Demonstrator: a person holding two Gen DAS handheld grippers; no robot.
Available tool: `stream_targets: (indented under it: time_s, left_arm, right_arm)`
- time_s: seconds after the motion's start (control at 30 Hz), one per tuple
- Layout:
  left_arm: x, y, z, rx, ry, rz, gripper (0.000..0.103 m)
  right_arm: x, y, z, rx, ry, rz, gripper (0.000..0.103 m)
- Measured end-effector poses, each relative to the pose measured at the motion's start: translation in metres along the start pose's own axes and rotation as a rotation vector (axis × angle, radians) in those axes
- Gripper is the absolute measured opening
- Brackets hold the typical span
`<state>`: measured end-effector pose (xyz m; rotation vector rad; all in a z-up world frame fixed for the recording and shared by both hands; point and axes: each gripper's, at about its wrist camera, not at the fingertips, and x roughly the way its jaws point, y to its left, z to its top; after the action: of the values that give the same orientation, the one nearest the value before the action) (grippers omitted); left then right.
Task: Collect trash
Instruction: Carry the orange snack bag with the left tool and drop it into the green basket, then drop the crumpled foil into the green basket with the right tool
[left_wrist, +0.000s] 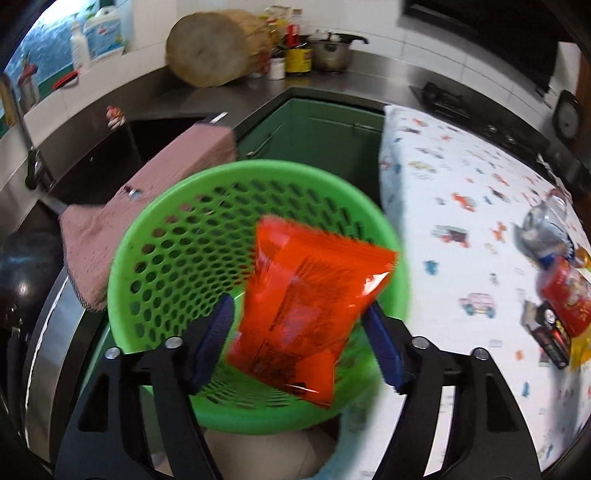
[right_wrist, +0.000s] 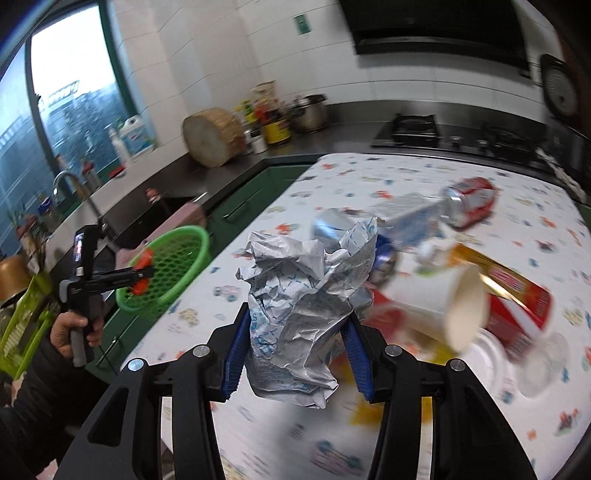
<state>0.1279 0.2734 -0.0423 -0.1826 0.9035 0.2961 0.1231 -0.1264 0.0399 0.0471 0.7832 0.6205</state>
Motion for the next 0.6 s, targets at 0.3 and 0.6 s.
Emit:
stream_targets:
  time_s: [0.3,0.6]
  left_arm:
    - [-0.012,0.036,-0.011,-0.100,-0.030,-0.022,0.089]
    - [-0.054,0.065,-0.043,-0.168,-0.087,0.031,0.093]
  right_arm:
    - [0.061,0.056,0.028,-0.071,0.074,0.112,0.047]
    - [0.137,0.127,0.048,-0.152,0.142,0.211,0.047]
